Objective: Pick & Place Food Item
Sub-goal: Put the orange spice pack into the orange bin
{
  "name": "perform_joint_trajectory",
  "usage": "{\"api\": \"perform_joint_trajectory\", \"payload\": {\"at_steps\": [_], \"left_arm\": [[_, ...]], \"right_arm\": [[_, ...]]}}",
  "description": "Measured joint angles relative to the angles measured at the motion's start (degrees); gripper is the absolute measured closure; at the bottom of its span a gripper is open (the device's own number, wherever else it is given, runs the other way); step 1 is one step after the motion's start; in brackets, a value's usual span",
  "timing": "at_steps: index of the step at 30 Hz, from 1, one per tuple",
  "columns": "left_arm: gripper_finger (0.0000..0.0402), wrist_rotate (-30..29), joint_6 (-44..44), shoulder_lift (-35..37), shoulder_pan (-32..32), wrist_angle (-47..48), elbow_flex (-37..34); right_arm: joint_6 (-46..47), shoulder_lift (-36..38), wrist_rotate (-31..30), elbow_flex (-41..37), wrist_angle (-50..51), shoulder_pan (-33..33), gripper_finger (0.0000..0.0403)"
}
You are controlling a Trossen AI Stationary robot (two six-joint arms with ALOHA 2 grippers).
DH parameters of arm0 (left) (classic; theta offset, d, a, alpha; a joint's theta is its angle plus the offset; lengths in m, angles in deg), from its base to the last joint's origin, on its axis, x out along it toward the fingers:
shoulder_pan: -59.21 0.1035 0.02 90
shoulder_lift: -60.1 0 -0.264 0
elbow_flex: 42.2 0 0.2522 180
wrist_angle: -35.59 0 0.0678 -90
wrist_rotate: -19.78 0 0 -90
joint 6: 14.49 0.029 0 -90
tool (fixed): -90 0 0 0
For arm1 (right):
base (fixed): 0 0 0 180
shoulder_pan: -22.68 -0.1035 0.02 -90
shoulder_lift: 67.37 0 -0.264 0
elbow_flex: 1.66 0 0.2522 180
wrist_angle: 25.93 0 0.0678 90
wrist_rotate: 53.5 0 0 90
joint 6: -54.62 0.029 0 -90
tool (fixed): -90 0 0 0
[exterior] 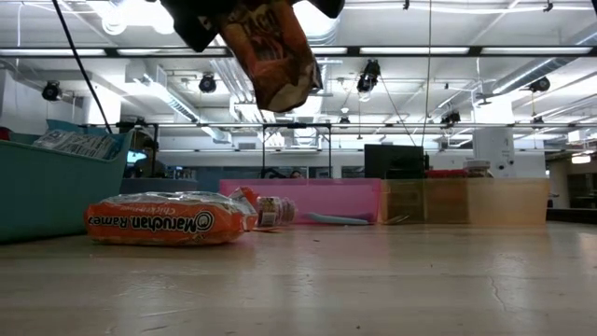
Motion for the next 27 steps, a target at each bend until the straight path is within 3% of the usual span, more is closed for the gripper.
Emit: {"api": "perform_joint_trajectory", "payload": {"at_steps": [2,5,14,19,22,27], "left_arm": [[0.0401,-0.09,-0.04,0.00,0.00,-0.13,0.00],[0.0401,-0.16,-0.05,0.00,0.00,-0.48,0.00],[0.0401,-0.63,-6.67,0.46,0.02,-1.49,0.00],[0.0398,-6.39,-11.91,1.02,-0.06,-2.25,0.00],[0.0379,-10.05,-12.41,1.30,-0.11,-1.80,0.00],[0.0315,-11.66,-12.11,1.49,-0.04,-2.71,0.07]], "right_arm": [[0.19,0.00,0.01,0.00,0.00,-0.04,0.0374],[1.63,0.00,-1.48,-0.04,0.06,-0.11,0.0390],[5.99,0.06,-5.05,-0.13,0.24,-0.17,0.0395],[6.42,0.17,-5.68,-0.22,0.29,-0.28,0.0395],[6.97,0.17,-6.03,-0.26,0.57,-0.71,0.0395],[7.49,0.04,-4.61,-0.37,0.74,-2.06,0.0395]]}}
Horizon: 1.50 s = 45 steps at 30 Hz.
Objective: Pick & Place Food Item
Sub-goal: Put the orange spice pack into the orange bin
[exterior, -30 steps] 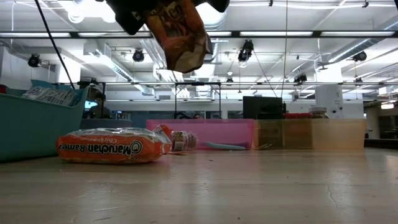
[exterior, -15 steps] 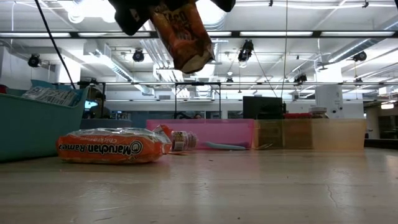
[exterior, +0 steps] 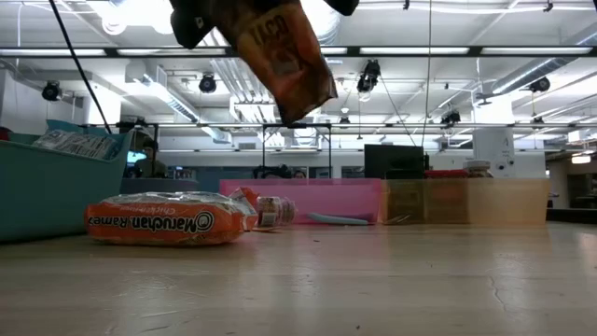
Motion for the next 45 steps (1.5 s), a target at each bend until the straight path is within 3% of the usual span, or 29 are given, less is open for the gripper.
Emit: {"api": "perform_joint_trajectory", "payload": {"at_steps": [5,10,15,21,30,37,45], "left_arm": [[0.0238,-0.09,0.17,0.00,0.00,0.08,-0.02],[0.0178,-0.11,0.13,0.40,0.00,0.81,-0.02],[0.0145,-0.11,-0.20,3.36,-0.12,2.03,-0.13],[0.0136,-0.13,-0.28,8.34,-1.63,2.41,-2.67],[0.0136,-2.51,0.04,14.00,-2.69,-1.44,-6.65],[0.0136,-2.91,0.17,14.99,-2.69,-2.44,-7.30],[0.0136,-2.91,0.42,14.99,-2.69,-2.37,-7.30]], "right_arm": [[0.42,0.00,-1.68,0.00,1.36,-0.24,0.0395],[6.41,0.33,-11.41,0.00,10.69,-0.18,0.0395],[15.74,1.54,-21.10,-0.06,22.11,-0.18,0.0395],[26.10,6.57,-26.72,-5.64,28.09,-0.18,0.0395],[46.46,20.62,-34.40,-24.82,27.66,-0.33,0.0395],[59.15,29.63,-42.41,-39.06,26.81,-0.30,0.0395],[68.11,36.70,-46.14,-50.34,26.95,-0.16,0.0395]]}}
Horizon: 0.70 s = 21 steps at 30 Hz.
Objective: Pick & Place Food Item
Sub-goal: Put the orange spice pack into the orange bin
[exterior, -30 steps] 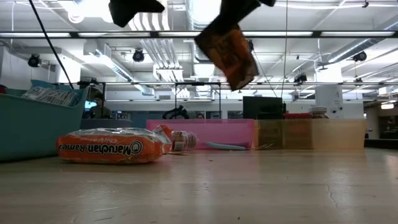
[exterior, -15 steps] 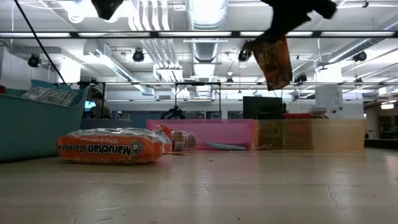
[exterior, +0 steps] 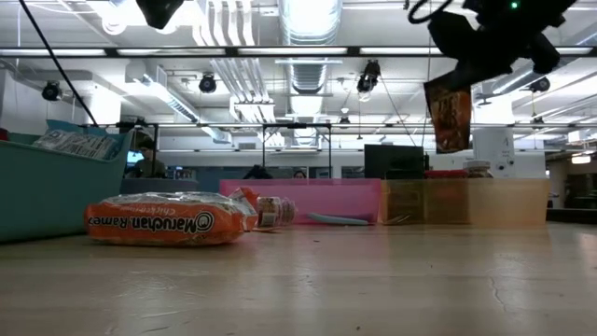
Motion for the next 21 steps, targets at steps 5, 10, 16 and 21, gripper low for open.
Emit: {"api": "perform_joint_trajectory", "payload": {"at_steps": [5,10,16,21], "left_arm": [[0.0136,0.00,0.19,0.00,0.00,0.24,0.00],[0.0136,0.00,0.20,0.00,0.00,0.55,0.00],[0.0136,0.00,0.21,0.00,0.00,0.64,0.00],[0.0136,0.00,0.21,0.00,0.00,0.71,0.00]], "right_arm": [[2.16,3.18,-1.50,-4.49,-0.10,0.35,0.0395],[2.08,5.30,-1.97,-6.94,1.42,0.41,0.0395],[5.82,7.41,-1.80,-7.29,8.51,1.63,0.0395],[6.77,7.55,-0.42,-9.11,8.70,2.98,0.0395]]}}
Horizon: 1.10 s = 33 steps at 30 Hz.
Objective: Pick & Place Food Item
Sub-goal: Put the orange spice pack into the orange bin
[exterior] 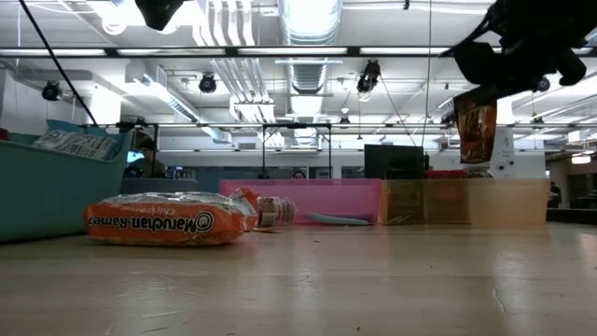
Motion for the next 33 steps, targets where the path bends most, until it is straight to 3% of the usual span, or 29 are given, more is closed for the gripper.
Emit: {"api": "perform_joint_trajectory", "payload": {"at_steps": [13,28,33], "left_arm": [[0.0136,0.00,0.70,0.00,0.00,0.30,-0.02],[0.0136,0.00,0.85,0.00,0.00,0.22,0.00],[0.0136,0.00,0.85,0.00,0.00,0.19,0.00]], "right_arm": [[13.91,-1.21,0.50,-8.70,-1.99,0.55,0.0395],[-0.73,-1.26,-0.36,-12.56,-21.93,3.38,0.0395],[-3.38,-1.26,0.36,-13.56,-22.90,4.05,0.0395]]}}
